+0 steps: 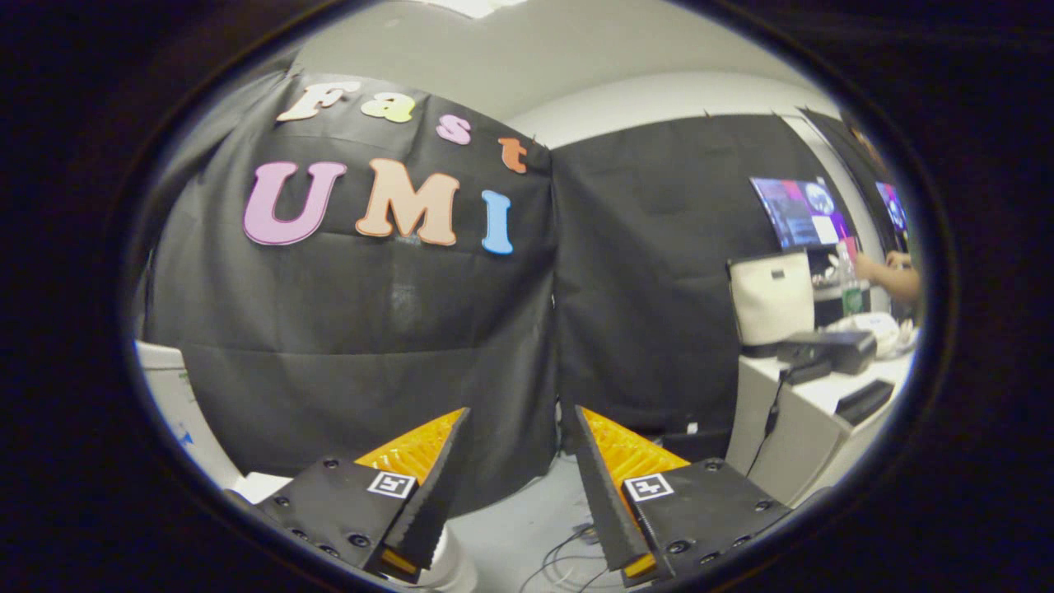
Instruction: Open the toilet lid.
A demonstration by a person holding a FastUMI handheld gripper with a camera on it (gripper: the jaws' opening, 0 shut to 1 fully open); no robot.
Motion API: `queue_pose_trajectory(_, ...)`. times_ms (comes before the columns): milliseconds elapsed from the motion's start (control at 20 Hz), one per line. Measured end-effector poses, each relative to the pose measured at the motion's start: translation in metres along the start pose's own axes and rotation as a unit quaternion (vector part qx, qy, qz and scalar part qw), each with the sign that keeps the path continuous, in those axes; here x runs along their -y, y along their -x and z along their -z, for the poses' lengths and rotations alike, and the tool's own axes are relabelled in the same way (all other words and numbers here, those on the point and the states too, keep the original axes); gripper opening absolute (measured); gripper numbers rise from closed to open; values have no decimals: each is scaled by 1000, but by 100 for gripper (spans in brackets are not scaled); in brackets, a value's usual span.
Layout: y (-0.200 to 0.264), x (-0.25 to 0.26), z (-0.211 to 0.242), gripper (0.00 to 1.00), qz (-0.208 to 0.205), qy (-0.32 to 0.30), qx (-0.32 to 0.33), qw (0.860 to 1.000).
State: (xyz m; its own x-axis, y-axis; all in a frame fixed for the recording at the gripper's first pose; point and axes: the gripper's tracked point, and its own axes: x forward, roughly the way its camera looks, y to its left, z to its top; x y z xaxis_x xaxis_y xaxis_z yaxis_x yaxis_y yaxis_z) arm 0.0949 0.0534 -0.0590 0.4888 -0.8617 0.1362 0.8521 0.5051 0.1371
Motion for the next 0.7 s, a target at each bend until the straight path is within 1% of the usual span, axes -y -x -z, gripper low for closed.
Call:
queue_pose_trajectory(200,16,-14,52,80,-14,-79,-51,995)
queue_pose_trajectory(350,30,-26,87,75,-22,-121,-87,989)
queue_pose_trajectory(400,35,-31,100,75,-26,-136,-99,985)
queue_pose_trajectory(550,50,-46,127,76,-34,-202,-122,971)
queue_pose_trajectory(700,62,-52,145,75,-26,-276,-120,953)
